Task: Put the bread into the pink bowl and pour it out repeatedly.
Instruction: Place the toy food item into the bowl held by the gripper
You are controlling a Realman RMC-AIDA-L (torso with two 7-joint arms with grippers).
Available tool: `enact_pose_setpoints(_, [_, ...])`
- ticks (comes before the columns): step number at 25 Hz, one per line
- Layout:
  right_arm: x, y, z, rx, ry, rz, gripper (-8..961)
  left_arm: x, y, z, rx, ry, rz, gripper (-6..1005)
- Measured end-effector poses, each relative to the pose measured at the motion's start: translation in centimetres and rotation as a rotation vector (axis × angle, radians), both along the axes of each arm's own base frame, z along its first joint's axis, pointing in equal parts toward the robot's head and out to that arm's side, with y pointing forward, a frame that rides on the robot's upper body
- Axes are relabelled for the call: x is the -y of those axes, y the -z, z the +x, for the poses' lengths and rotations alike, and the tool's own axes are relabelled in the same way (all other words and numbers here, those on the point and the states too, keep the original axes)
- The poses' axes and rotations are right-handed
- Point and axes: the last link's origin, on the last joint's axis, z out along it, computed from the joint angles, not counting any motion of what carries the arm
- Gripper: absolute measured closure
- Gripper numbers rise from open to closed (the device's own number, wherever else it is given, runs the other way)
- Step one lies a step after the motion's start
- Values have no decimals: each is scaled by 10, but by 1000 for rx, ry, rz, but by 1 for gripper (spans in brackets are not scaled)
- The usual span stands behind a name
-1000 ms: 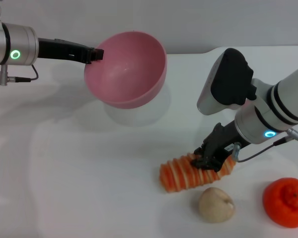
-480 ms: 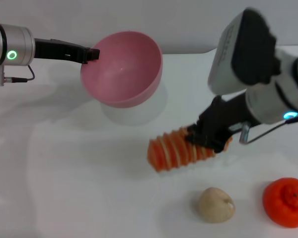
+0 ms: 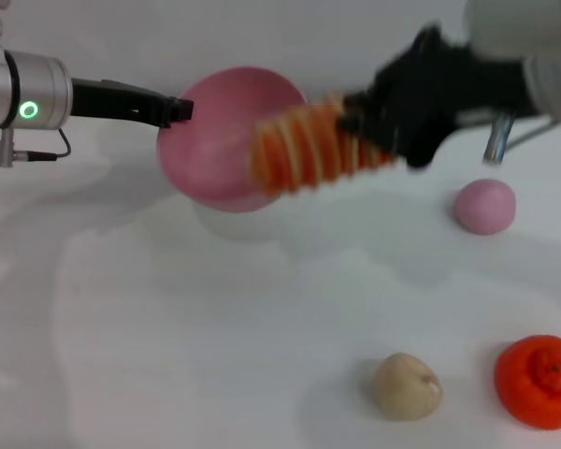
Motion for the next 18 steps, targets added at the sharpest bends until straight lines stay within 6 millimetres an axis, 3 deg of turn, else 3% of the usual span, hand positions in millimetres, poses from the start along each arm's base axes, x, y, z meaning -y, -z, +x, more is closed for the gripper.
enact_pose_setpoints(6, [-9, -13, -15, -100, -68, 69, 849, 7, 13, 4, 7, 22, -40, 867])
enact_pose_setpoints(18, [-31, 19, -1, -128, -37, 9, 858, 13, 27, 15, 17, 52, -95, 866])
